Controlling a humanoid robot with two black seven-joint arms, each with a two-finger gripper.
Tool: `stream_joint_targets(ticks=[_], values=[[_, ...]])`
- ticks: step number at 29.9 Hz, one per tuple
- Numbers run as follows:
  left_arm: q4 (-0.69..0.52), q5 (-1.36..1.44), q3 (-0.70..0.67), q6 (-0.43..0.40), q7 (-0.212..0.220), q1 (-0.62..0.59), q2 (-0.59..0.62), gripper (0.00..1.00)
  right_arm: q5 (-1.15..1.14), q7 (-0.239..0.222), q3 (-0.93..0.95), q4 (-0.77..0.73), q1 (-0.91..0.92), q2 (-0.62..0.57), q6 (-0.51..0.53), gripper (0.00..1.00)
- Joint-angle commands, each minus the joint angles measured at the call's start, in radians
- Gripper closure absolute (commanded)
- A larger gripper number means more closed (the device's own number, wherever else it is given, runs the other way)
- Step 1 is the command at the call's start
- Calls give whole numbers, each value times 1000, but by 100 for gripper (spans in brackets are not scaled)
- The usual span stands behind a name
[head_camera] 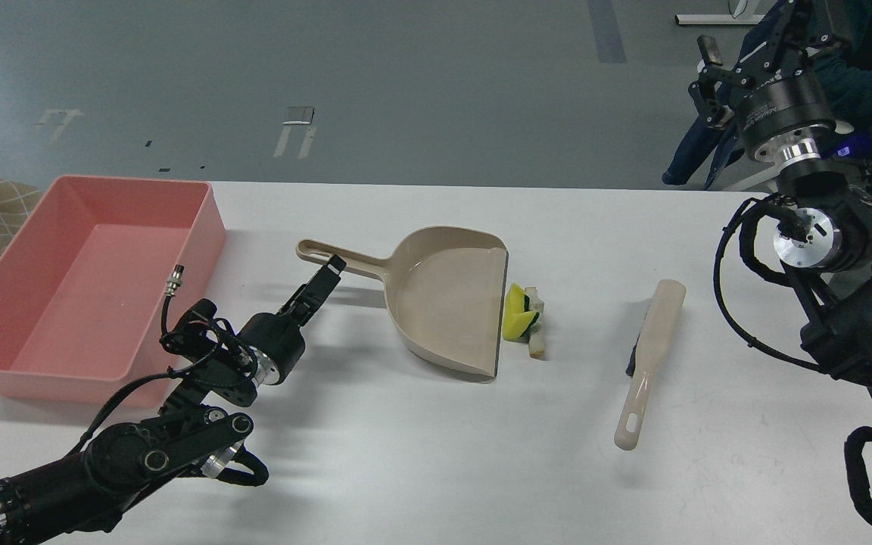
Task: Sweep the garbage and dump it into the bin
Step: 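Lower the left gripper to the beige dustpan handle and grasp it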
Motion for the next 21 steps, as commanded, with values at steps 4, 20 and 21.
stream_joint_targets(ticks=[4, 20, 21], values=[[18, -1, -23, 1, 1, -13, -22, 2, 0, 0, 0, 0, 0, 0, 0, 0], [96, -9, -23, 1, 4, -51, -78, 3, 0, 0, 1, 0, 0, -2, 0, 0], [114, -9, -21, 1, 5, -59, -91, 3, 0, 0, 3, 0, 0, -2, 0, 0]])
